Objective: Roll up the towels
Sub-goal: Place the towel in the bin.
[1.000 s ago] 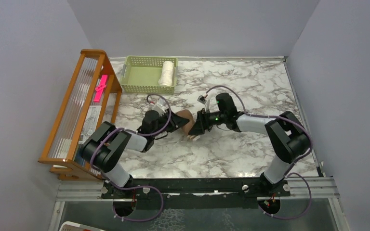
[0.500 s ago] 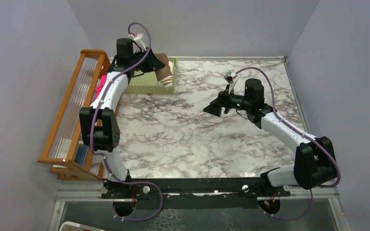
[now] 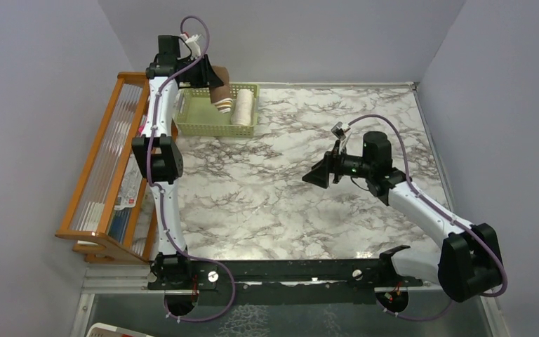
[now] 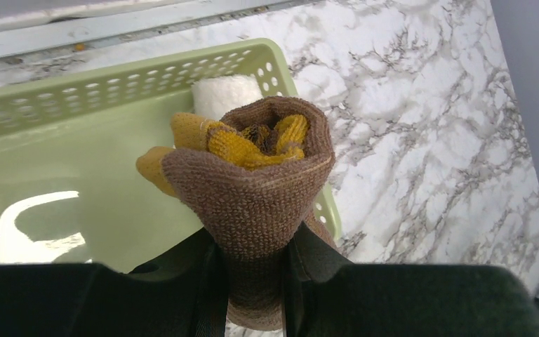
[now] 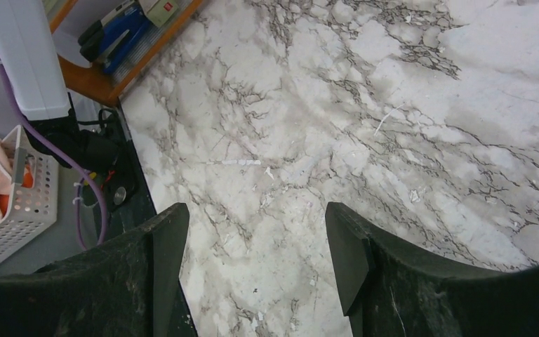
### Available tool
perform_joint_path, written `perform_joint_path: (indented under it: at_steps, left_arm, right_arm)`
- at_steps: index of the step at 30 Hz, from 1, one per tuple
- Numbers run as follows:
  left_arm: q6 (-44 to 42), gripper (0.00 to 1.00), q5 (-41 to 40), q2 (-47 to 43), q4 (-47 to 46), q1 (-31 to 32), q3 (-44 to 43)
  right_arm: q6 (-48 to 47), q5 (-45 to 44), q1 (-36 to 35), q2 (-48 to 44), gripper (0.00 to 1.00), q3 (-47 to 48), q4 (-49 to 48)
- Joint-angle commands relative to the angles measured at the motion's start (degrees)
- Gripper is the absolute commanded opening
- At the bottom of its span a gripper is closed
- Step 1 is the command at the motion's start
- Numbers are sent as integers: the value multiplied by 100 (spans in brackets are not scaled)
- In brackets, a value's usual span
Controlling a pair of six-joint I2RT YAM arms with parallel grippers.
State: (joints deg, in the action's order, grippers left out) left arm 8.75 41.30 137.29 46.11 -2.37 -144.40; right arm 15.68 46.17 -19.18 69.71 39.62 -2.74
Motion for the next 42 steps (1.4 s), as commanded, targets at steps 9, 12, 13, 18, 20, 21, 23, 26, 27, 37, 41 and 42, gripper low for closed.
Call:
perform_joint_path:
  at_steps: [9,12,13,18,20,21,23,26,27,37,41,42]
  left_arm:
    - [-727,13,-1085,639,-624,-172,-130]
    - [-638,13,-973,916,-896,-116,-103]
    - [-618,13,-893,1009,-976,-88,-106]
    - [-520,14,-733,1437,-1346,67,-141]
    - [-473,16,-632,1586,-1468,110,-134]
    - [-458,17,-571,1674,-1528,130,-133]
    - [-417,21,-462,1791,-1602,184,-124]
    - [-423,26,-281,1912,-1613,257,-69]
    - [-447,27,-233,1927,-1616,285,-12]
    - [-399,56,-1334,1710,-1643,300,314]
    - [-164,58,-1663,1536,-1670,149,329]
    - [-95,58,-1644,1482,-1710,100,348]
  right_arm:
    - [-179,225,-33,-237,72,-247,134]
    - [-154,230,-39,-136,72,-185,117]
    - [-146,234,-42,-115,72,-175,119]
    - [-167,174,-93,-35,72,-175,153]
    - [-178,165,-103,-8,72,-188,168]
    - [-185,156,-110,17,72,-205,169]
    - [-196,155,-120,55,72,-222,161]
    - [-195,165,-119,135,72,-249,124]
    - [-184,176,-129,165,72,-252,99]
    - [-213,204,-170,287,72,-268,36]
    - [-215,217,-174,271,72,-305,20]
    - [-215,217,-169,261,72,-320,19]
